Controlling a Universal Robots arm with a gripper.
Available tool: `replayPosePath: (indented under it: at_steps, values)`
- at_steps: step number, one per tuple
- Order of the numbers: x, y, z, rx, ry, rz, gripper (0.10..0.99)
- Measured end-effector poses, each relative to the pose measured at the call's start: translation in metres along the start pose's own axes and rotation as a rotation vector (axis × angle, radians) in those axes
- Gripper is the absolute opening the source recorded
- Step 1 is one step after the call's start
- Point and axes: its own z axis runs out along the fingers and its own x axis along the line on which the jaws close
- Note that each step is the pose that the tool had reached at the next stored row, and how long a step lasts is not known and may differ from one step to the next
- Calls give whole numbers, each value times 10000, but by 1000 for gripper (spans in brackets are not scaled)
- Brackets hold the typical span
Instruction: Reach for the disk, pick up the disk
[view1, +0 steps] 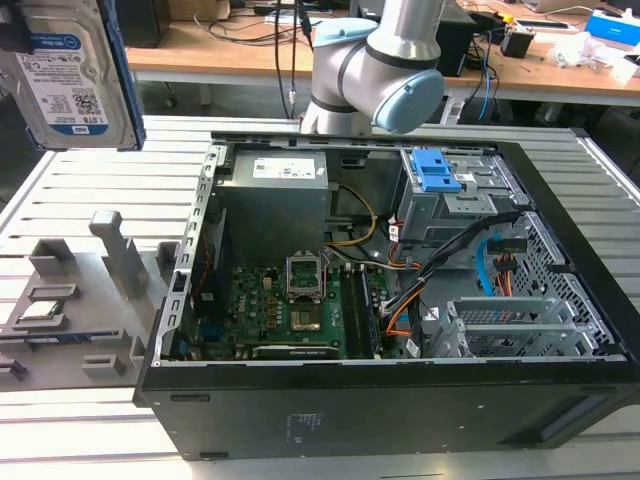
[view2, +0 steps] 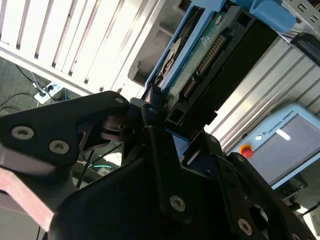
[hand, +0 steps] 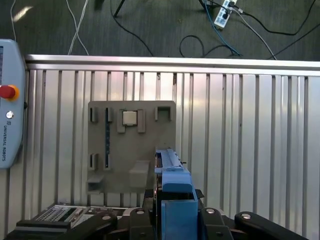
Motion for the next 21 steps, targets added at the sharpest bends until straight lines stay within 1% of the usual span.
replayPosePath:
  at_steps: [1, 4, 6, 7, 8, 9, 10, 12, 13, 15, 16, 17, 18, 19, 21]
  values:
    - [0, -74, -3, 0, 0, -1, 369]
    - [-3, -332, -12, 1, -1, -1, 369]
    - [-5, -433, -17, 0, 0, 0, 369]
    - [-6, -521, -20, 2, -1, 0, 369]
    - [-6, -589, -23, 1, -1, -2, 369]
    - [-6, -627, -25, 0, 0, -2, 369]
    - [-7, -682, -27, 0, 0, 0, 369]
    - [-7, -831, -32, 1, 0, -2, 369]
    - [-7, -892, -35, 0, -1, 0, 369]
    - [-7, -972, -38, 0, -1, 0, 369]
    - [-7, -1056, -41, 0, 0, -1, 369]
    - [-7, -1108, -43, 2, -2, 0, 369]
    - [-7, -1142, -44, 1, -1, 1, 369]
    - [-6, -1199, -47, 1, -1, 0, 369]
    - [-7, -1280, -50, 0, 0, 0, 369]
